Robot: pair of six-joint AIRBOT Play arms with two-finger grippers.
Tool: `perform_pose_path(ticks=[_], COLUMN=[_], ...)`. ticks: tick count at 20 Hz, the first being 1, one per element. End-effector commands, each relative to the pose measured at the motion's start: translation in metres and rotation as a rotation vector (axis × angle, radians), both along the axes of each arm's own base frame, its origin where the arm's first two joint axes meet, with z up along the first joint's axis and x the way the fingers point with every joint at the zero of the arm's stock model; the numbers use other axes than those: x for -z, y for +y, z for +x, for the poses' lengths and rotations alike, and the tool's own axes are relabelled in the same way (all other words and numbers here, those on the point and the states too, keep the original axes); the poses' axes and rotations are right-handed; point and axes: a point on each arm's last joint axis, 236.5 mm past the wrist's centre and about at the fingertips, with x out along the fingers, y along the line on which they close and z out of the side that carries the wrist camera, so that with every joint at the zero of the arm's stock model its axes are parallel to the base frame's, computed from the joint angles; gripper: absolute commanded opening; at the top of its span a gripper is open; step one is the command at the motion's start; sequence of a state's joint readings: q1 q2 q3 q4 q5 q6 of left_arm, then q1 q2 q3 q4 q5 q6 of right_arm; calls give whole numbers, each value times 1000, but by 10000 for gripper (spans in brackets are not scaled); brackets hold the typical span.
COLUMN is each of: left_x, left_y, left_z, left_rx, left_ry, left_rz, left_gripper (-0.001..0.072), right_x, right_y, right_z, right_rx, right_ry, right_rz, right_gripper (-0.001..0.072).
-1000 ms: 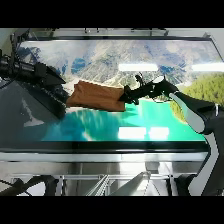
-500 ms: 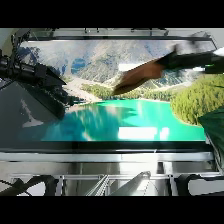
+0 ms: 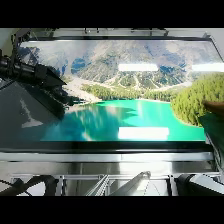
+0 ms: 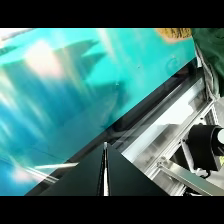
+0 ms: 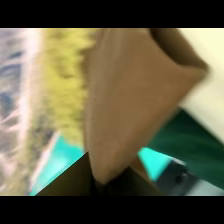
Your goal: Fold the shirts.
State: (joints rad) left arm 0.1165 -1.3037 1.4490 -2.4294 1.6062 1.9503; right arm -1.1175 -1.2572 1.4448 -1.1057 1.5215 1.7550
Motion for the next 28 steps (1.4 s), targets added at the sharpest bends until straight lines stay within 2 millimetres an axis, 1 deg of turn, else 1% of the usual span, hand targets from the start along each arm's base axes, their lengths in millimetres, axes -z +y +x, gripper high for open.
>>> perform_pose_path(ticks=[1, 2, 3, 5, 6, 7, 8, 9, 10, 11, 12, 13, 17, 19, 21, 22, 24, 25, 26, 27, 28], left_x=[0, 0, 0, 0, 0, 0, 0, 0, 0, 0, 0, 0, 0, 0, 0, -1, -1, 0, 0, 0, -2], left_y=[0, 0, 0, 0, 0, 0, 0, 0, 0, 0, 0, 0, 0, 0, 0, 0, 0, -1, -1, -1, -2], left_z=[0, 1, 1, 1, 1, 1, 1, 1, 1, 1, 1, 1, 1, -1, 3, 4, 3, 0, 0, 0, 2], left_rx=[0, -2, -3, -2, -2, -2, -2, -2, -2, -1, -2, -2, -1, 17, 13, 9, 18, 25, 29, 31, 30], left_ry=[-2, -4, -5, -4, -4, -4, -4, -5, -4, -4, -4, -4, -5, -15, -31, -36, -37, -31, -30, -38, -49], left_rz=[0, 0, 0, 0, 0, 0, 0, 0, 0, 0, 0, 0, 0, 3, 3, 3, 4, 4, 4, 4, -2], left_gripper=[20, 20, 19, 20, 19, 20, 20, 19, 20, 20, 20, 20, 19, 20, 20, 20, 19, 20, 20, 20, 19], right_x=[44, 65, 84, 120, 134, 144, 149, 150, 149, 147, 144, 141, 124, 111, 99, 92, 83, 78, 72, 60, 39], right_y=[-21, -12, -3, 11, 14, 16, 16, 15, 14, 15, 19, 25, 52, 71, 99, 112, 122, 128, 136, 144, 155], right_z=[-122, -138, -148, -160, -163, -164, -164, -161, -157, -153, -150, -147, -141, -144, -145, -143, -124, -110, -91, -61, -18], right_rx=[227, 246, 260, 267, 275, 278, 282, 284, 288, 288, 279, 245, 192, 170, 167, 137, 70, 49, 30, -14, -97], right_ry=[227, 250, 265, 279, 280, 282, 282, 274, 254, 237, 225, 214, 193, 212, 248, 270, 240, 218, 172, 69, -96], right_rz=[36, 97, 152, 207, 218, 221, 223, 222, 225, 232, 249, 260, 343, 429, 544, 574, 540, 543, 573, 600, 618], right_gripper=[16, 16, 16, 18, 18, 22, 25, 26, 45, 296, 720, 702, 702, 702, 700, 699, 695, 695, 695, 690, 500])
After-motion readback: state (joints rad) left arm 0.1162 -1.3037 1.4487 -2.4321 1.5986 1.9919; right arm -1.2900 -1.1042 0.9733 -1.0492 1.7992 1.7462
